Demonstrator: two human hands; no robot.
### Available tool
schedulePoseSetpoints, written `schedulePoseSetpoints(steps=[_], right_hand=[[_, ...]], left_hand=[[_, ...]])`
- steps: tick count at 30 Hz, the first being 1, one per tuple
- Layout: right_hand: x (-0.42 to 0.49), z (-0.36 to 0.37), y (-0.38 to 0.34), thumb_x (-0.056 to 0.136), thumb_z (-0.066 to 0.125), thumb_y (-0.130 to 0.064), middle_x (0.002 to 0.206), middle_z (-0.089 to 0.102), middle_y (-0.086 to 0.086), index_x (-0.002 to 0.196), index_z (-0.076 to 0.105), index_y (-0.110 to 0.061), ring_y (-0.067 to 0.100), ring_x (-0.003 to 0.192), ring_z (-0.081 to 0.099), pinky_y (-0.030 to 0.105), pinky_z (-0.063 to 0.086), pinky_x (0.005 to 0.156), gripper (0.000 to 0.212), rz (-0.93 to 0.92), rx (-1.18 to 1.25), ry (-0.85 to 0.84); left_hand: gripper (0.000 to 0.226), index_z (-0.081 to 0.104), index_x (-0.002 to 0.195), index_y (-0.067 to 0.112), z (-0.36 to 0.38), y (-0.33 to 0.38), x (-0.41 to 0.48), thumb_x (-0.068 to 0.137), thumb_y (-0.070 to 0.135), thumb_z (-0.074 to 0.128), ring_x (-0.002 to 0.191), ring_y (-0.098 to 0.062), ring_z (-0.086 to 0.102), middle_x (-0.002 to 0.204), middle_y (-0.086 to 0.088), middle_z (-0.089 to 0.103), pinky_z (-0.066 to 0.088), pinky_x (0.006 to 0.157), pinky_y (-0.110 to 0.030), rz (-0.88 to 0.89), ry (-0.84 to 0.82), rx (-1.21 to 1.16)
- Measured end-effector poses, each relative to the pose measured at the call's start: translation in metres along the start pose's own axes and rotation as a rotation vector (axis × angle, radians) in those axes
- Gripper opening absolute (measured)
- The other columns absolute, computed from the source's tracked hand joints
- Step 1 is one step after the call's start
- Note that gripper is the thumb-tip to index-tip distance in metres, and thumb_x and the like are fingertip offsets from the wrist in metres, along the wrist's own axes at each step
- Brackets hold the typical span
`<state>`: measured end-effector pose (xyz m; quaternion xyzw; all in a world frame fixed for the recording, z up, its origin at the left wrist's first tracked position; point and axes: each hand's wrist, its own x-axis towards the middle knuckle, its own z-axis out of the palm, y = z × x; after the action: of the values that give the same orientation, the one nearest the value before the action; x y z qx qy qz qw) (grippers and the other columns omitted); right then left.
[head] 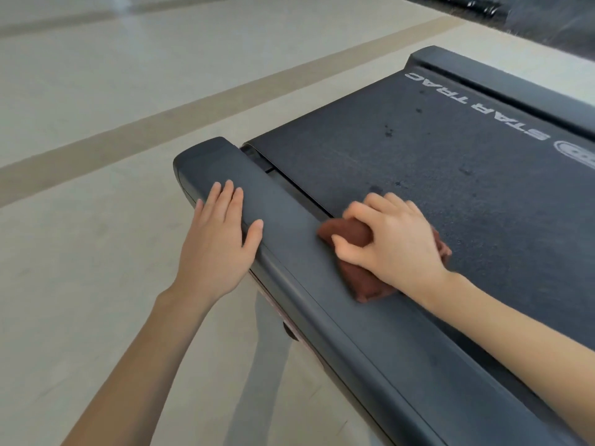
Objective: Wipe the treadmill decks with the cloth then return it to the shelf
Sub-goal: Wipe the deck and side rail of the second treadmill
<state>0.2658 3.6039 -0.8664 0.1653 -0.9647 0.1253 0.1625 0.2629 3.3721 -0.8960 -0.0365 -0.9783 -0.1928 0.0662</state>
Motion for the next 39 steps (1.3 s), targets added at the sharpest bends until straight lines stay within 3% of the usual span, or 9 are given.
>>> schedulePoseSetpoints(steps=[4, 9, 13, 18, 21, 27, 30, 33, 39], right_hand=[[-0.07, -0.04, 0.041, 0.074, 0.051, -0.052, 0.076, 0.058, -0.006, 0.081, 0.066, -0.022, 0.019, 0.072, 0.052, 0.037, 0.046, 0.068, 0.034, -0.009, 0.056, -0.087], [-0.115, -0.059, 0.069, 0.075, 0.053, -0.047, 0.073, 0.056, -0.007, 0.077, 0.068, -0.022, 0.02, 0.066, 0.052, 0.035, 0.046, 0.063, 0.029, 0.004, -0.024, -0.051], [-0.095, -0.043, 0.075, 0.075, 0.051, -0.047, 0.067, 0.058, -0.004, 0.07, 0.067, -0.021, 0.021, 0.061, 0.052, 0.032, 0.044, 0.06, 0.031, 0.055, -0.039, 0.015], [-0.039, -0.022, 0.087, 0.076, 0.056, -0.05, 0.066, 0.056, -0.003, 0.073, 0.068, -0.021, 0.02, 0.067, 0.053, 0.028, 0.035, 0.064, 0.031, 0.102, -0.038, 0.011], [-0.017, -0.017, 0.089, 0.08, 0.058, -0.052, 0.079, 0.057, -0.002, 0.086, 0.068, -0.023, 0.02, 0.08, 0.052, 0.028, 0.031, 0.072, 0.032, 0.129, -0.077, -0.066], [-0.067, -0.044, 0.096, 0.076, 0.044, -0.074, 0.105, 0.053, -0.009, 0.111, 0.062, -0.037, 0.019, 0.098, 0.044, 0.036, 0.033, 0.084, 0.054, -0.069, 0.092, -0.173], [-0.072, -0.038, 0.084, 0.08, 0.047, -0.066, 0.098, 0.058, -0.003, 0.101, 0.068, -0.029, 0.024, 0.089, 0.05, 0.04, 0.038, 0.075, 0.047, -0.162, -0.002, -0.082], [-0.048, -0.018, 0.063, 0.079, 0.049, -0.057, 0.086, 0.06, -0.001, 0.09, 0.069, -0.026, 0.026, 0.08, 0.052, 0.039, 0.037, 0.069, 0.039, -0.119, -0.047, -0.019], [0.048, 0.03, 0.026, 0.08, 0.051, -0.059, 0.099, 0.059, -0.004, 0.105, 0.059, -0.03, 0.026, 0.098, 0.049, 0.035, 0.028, 0.076, 0.039, -0.007, -0.093, -0.053]], left_hand=[[0.079, 0.01, 0.148, 0.01, 0.005, 0.035, -0.008, 0.086, 0.058, 0.01, 0.144, -0.027, -0.006, 0.156, -0.018, 0.001, -0.006, 0.116, -0.04, 0.021, -0.104, 0.165], [0.082, 0.013, 0.149, 0.023, 0.025, 0.083, -0.018, 0.081, 0.066, -0.008, 0.144, -0.013, -0.004, 0.158, -0.001, 0.007, -0.008, 0.117, -0.038, 0.309, -0.161, 0.211], [0.081, 0.014, 0.148, 0.026, 0.031, 0.094, -0.007, 0.083, 0.07, -0.005, 0.143, -0.006, -0.003, 0.157, 0.005, 0.007, -0.007, 0.117, -0.031, 0.341, -0.182, 0.208], [0.082, 0.018, 0.148, 0.019, 0.028, 0.097, -0.005, 0.084, 0.071, 0.012, 0.143, -0.007, 0.002, 0.156, 0.005, 0.012, -0.002, 0.117, -0.029, 0.297, -0.178, 0.167], [0.078, 0.022, 0.147, 0.016, 0.024, 0.094, -0.003, 0.087, 0.066, 0.021, 0.144, -0.011, 0.006, 0.156, 0.002, 0.016, 0.001, 0.117, -0.032, 0.237, -0.15, 0.149], [0.072, 0.023, 0.147, 0.017, 0.007, 0.059, 0.005, 0.087, 0.057, 0.019, 0.143, -0.01, 0.008, 0.155, 0.005, 0.017, 0.004, 0.118, -0.035, 0.226, -0.185, 0.212], [0.067, 0.024, 0.147, 0.016, 0.01, 0.058, 0.004, 0.094, 0.056, 0.016, 0.143, -0.011, 0.009, 0.155, 0.004, 0.018, 0.006, 0.118, -0.035, 0.239, -0.168, 0.249], [0.075, 0.03, 0.145, 0.015, 0.011, 0.058, 0.003, 0.084, 0.057, 0.015, 0.143, -0.013, 0.015, 0.153, 0.001, 0.025, 0.009, 0.118, -0.036, 0.24, -0.128, 0.246], [0.075, 0.036, 0.142, 0.016, 0.013, 0.06, 0.003, 0.083, 0.058, 0.017, 0.141, -0.013, 0.021, 0.15, 0.002, 0.032, 0.011, 0.116, -0.035, 0.227, -0.093, 0.213]])
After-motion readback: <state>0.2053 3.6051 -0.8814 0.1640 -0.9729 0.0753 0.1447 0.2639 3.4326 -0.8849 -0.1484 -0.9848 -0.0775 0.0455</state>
